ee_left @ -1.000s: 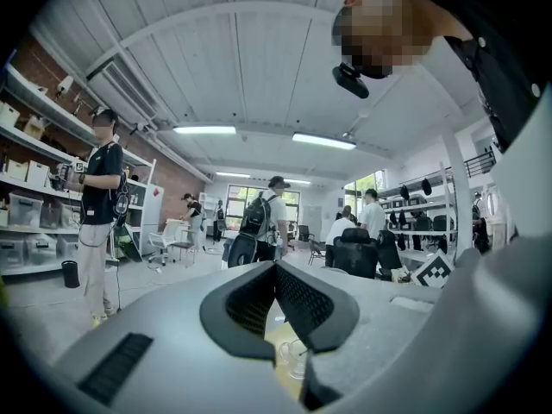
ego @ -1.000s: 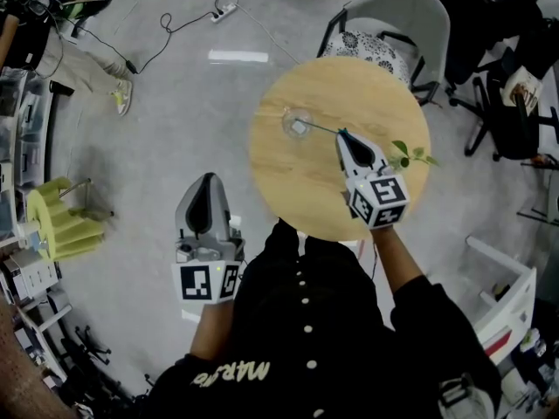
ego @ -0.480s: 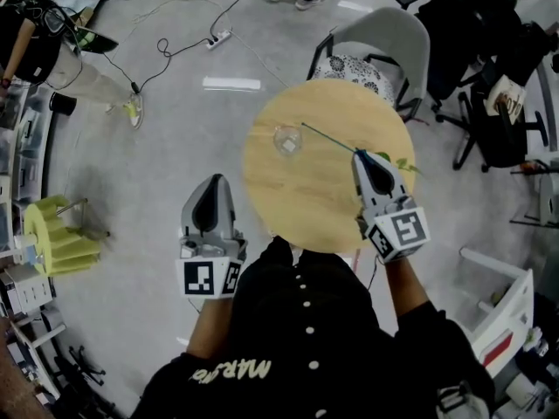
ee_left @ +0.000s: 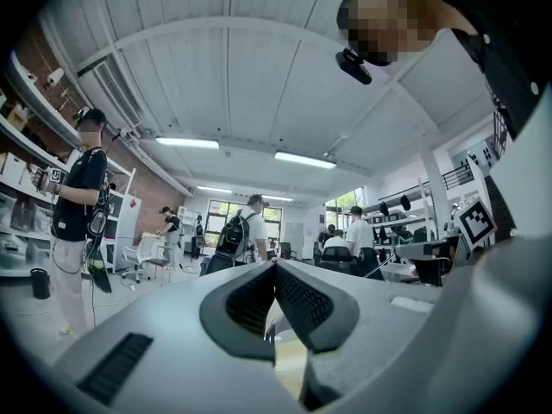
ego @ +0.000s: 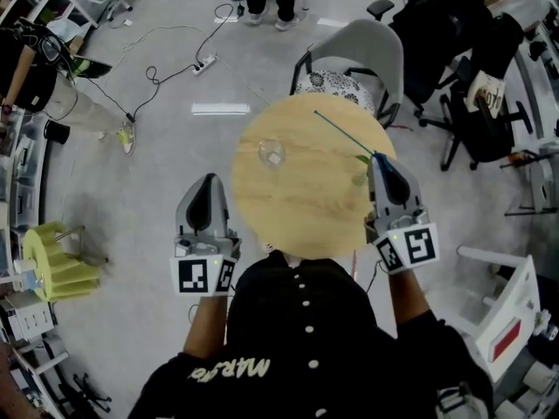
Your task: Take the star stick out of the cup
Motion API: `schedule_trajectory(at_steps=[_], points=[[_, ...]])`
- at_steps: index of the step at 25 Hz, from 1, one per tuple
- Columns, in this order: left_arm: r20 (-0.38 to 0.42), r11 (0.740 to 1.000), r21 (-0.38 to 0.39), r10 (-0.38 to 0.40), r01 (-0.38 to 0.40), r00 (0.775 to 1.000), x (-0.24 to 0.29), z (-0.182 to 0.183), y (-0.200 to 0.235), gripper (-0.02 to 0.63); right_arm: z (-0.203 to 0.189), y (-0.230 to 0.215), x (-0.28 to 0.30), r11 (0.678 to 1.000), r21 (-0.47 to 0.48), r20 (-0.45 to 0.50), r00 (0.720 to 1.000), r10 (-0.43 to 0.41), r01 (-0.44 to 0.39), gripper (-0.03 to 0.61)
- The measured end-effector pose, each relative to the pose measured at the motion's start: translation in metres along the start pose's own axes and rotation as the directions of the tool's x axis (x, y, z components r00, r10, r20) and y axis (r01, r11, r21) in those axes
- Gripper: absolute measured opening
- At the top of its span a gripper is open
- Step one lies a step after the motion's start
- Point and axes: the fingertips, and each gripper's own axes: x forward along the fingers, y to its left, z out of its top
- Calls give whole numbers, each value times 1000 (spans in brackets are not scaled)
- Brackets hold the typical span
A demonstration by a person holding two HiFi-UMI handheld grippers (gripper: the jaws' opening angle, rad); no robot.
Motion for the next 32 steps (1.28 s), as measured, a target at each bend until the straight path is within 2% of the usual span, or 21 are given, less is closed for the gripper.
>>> schedule_trajectory(at_steps=[8, 16, 32], points=[[40, 999, 37, -33, 31, 999, 1, 27, -19, 3, 56, -25, -44, 994, -36, 137, 986, -95, 101, 20], [86, 998, 60, -40, 35, 996, 3, 53, -29, 3, 89, -40, -68, 989, -67, 198, 973, -119, 134, 20], [88, 997, 67, -50, 44, 995, 9, 58, -45, 3, 87, -53, -68, 988, -71, 189, 974, -123, 139, 18]])
